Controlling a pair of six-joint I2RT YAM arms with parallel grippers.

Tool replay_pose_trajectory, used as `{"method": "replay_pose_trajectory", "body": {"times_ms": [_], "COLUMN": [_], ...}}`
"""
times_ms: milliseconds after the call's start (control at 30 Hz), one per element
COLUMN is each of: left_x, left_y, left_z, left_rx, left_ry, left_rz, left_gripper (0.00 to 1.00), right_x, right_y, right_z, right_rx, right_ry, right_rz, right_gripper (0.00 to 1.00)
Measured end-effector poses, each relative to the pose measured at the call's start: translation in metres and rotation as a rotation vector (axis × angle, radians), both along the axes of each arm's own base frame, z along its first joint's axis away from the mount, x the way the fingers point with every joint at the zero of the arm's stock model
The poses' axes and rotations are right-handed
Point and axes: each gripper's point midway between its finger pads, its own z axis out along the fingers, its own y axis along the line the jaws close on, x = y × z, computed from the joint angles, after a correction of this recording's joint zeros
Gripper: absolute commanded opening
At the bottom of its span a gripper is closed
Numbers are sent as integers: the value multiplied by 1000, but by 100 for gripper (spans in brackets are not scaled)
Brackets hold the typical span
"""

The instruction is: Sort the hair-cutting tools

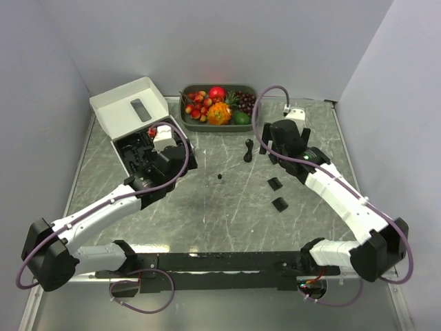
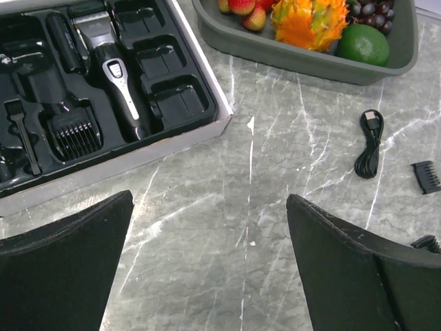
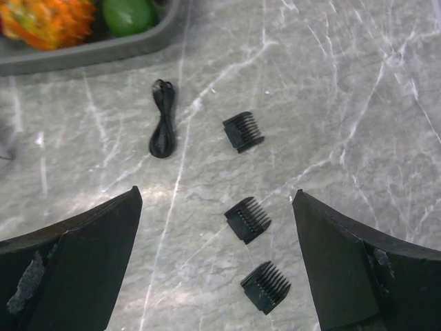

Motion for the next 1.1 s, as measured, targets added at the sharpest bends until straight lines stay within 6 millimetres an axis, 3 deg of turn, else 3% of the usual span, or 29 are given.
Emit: {"method": "replay_pose_trajectory", "body": {"times_ms": [167, 500, 667, 833, 933, 1100], "left_x": [4, 7, -1, -16, -19, -20], "left_y": [-4, -12, -23, -17, -15, -16], "left_z": [-17, -31, -38, -63, -69, -71], "left_rx": [21, 24, -47, -60, -61, -69], "left_ry": [26, 46, 61, 118, 136, 143], "left_rz": [-1, -21, -77, -80, -74, -74], "left_gripper": [99, 99, 99, 99, 99, 99], "right_x": [7, 3, 4, 11, 18, 18], "right_y": [0, -3, -15, -29, -9, 47], "right_z": [-26, -11, -21, -31, -41, -68], "right_rx": [-55, -56, -40, 43, 62, 43], "right_ry": [71, 22, 77, 131, 172, 248], "right_rz": [-17, 8, 1, 0, 68, 222], "right_gripper": [100, 100, 100, 100, 100, 100]}}
